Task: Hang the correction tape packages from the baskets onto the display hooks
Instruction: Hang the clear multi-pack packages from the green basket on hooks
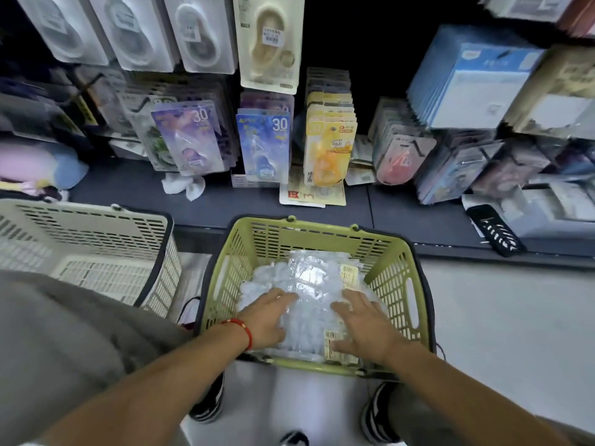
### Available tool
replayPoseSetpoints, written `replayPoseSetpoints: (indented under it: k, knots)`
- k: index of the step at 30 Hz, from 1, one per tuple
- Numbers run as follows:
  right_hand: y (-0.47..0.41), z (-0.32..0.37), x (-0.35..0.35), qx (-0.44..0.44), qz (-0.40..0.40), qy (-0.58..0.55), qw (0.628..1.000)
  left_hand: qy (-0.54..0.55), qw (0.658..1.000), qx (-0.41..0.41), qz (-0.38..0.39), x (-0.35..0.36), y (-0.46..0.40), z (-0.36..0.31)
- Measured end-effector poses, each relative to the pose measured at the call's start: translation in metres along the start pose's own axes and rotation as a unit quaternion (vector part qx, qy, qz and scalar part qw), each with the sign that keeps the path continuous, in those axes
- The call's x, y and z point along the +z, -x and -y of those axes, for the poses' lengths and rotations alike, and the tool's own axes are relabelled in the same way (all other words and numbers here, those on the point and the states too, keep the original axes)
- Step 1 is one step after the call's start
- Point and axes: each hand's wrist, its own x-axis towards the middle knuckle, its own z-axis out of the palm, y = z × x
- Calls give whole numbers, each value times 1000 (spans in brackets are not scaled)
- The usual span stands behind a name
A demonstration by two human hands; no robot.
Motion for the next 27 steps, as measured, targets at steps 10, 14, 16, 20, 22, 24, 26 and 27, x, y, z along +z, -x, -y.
replayPoseSetpoints:
  k: [10, 14, 16, 20, 22, 24, 26, 27]
  knots:
    - [-11, 25, 14, 20, -19, -91, 995, 207, 972, -68, -85, 18, -9, -5]
    - [-10, 20, 0, 48, -51, -214, 974, 268, 939, -106, -186, 6, -1, -7]
    - [-8, 16, -18, 73, -103, -357, 926, 347, 894, -133, -249, -6, 4, -12]
    - [-12, 31, -44, 1, -91, -619, 780, 619, 775, -80, -105, -27, 15, -30]
    - [-15, 44, -45, -34, -64, -630, 773, 655, 745, -70, -103, -32, 15, -29]
    - [-18, 50, -35, -6, -72, -547, 834, 655, 731, -116, -152, -39, 17, -20]
    - [-21, 48, -16, -23, -8, -408, 913, 638, 730, -150, -194, -45, 20, -7]
    - [-23, 48, -5, -42, 64, -346, 935, 633, 728, -160, -209, -47, 22, -1]
